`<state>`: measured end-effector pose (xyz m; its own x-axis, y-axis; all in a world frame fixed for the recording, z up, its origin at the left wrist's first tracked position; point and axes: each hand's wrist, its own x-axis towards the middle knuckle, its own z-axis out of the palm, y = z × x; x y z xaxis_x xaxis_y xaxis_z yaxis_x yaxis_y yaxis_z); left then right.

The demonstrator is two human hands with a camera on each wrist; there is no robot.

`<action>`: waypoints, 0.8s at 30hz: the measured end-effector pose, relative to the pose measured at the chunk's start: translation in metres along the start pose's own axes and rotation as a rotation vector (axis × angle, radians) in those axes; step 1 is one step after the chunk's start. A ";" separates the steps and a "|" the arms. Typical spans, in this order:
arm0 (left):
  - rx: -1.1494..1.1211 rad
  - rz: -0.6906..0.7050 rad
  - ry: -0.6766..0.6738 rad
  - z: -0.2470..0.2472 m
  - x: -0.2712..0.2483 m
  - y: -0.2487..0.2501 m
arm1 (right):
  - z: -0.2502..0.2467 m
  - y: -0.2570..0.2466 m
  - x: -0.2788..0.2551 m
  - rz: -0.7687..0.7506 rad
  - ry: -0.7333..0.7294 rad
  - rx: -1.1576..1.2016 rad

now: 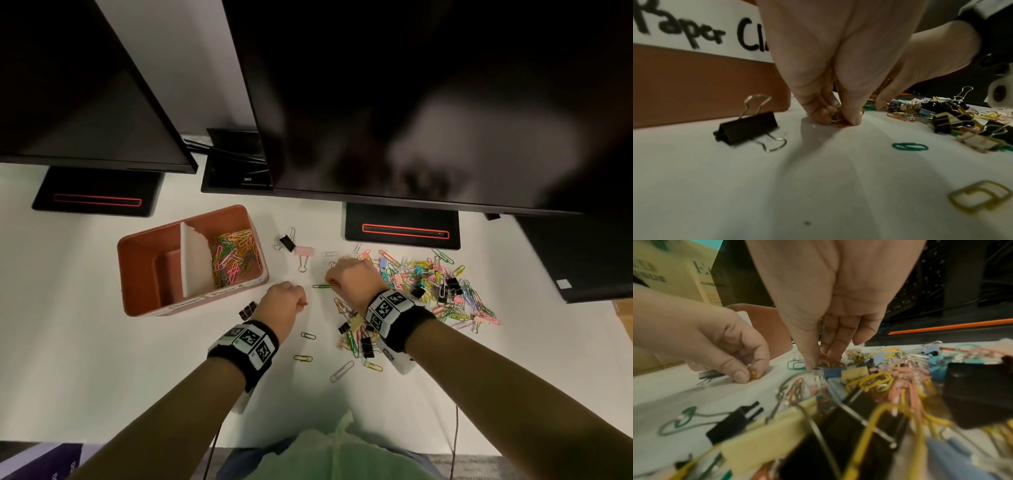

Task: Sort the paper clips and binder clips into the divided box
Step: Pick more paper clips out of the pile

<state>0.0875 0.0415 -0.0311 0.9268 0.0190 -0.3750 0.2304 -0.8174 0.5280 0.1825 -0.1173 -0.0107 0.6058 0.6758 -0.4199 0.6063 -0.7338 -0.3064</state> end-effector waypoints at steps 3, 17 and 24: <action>0.051 0.010 -0.018 0.001 -0.003 -0.002 | 0.002 -0.002 0.001 -0.018 -0.011 -0.073; 0.109 0.053 -0.050 0.000 -0.010 -0.003 | 0.000 -0.010 0.007 0.008 -0.072 -0.095; -0.155 0.167 0.209 -0.049 -0.040 0.024 | -0.013 -0.020 0.004 0.034 -0.102 -0.006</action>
<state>0.0704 0.0489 0.0340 0.9929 0.0234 -0.1168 0.0976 -0.7217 0.6853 0.1795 -0.0994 0.0051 0.5702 0.6401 -0.5149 0.5898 -0.7553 -0.2858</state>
